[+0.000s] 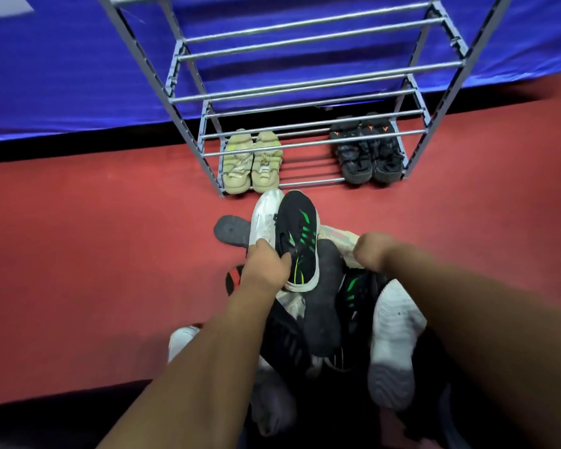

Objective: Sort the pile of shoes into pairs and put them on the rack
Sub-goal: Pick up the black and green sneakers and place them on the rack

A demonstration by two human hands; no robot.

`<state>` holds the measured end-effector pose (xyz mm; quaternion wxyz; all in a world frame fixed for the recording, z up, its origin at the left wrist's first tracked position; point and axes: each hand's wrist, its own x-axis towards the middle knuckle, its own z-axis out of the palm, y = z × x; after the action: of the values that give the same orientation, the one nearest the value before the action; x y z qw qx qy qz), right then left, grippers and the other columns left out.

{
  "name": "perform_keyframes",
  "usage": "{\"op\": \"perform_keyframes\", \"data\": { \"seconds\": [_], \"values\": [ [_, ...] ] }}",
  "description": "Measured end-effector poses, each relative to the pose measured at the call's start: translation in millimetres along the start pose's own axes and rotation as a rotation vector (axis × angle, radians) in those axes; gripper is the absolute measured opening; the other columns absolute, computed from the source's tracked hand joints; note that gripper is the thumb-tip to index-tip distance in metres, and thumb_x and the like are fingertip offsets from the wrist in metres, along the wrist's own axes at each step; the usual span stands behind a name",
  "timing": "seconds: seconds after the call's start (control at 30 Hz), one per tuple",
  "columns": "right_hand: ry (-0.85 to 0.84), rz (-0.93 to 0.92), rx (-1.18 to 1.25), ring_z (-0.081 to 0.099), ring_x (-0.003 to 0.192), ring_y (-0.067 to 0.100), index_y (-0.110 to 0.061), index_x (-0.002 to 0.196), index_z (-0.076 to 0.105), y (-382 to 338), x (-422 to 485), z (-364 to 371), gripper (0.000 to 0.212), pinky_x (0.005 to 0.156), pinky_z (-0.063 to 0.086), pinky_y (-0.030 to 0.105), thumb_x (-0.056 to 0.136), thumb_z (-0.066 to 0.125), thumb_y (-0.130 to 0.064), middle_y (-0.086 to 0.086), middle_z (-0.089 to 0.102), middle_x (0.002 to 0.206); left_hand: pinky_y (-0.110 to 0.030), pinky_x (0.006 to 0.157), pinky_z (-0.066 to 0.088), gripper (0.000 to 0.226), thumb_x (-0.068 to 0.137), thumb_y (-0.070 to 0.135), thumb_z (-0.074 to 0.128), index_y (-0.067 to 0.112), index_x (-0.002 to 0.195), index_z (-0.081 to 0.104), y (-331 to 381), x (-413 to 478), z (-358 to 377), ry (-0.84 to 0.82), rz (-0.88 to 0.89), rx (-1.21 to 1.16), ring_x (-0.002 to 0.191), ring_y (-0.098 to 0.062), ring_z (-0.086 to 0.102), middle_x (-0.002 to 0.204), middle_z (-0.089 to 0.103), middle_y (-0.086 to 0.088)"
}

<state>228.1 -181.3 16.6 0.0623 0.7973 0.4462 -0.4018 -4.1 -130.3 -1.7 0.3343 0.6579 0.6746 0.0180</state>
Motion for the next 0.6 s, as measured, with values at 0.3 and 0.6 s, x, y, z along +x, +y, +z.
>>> {"op": "perform_keyframes", "data": {
  "seconds": [0.3,0.6],
  "values": [
    [-0.111,0.032,-0.31,0.061,0.102,0.025,-0.014,0.127,0.068,53.2,-12.5,13.0,0.033,0.086,0.049,0.029,0.097,0.066,-0.025,0.009,0.069,0.126,-0.044,0.095,0.052,0.027,0.098,0.019,0.052,0.02,0.123,0.062,39.6,-38.0,35.8,-0.167,0.575,0.268,0.116,-0.026,0.055,0.12,0.059,0.0],
    [-0.171,0.054,-0.342,0.048,0.138,0.034,-0.011,0.148,0.046,69.1,-0.9,24.1,0.087,0.101,0.044,0.037,0.082,0.083,-0.053,0.01,0.057,0.143,-0.042,0.103,0.038,0.033,0.095,0.034,0.059,0.022,0.124,0.069,33.6,-58.9,87.4,-0.292,0.797,0.843,0.125,-0.027,0.04,0.127,0.059,0.003]
  ]
}}
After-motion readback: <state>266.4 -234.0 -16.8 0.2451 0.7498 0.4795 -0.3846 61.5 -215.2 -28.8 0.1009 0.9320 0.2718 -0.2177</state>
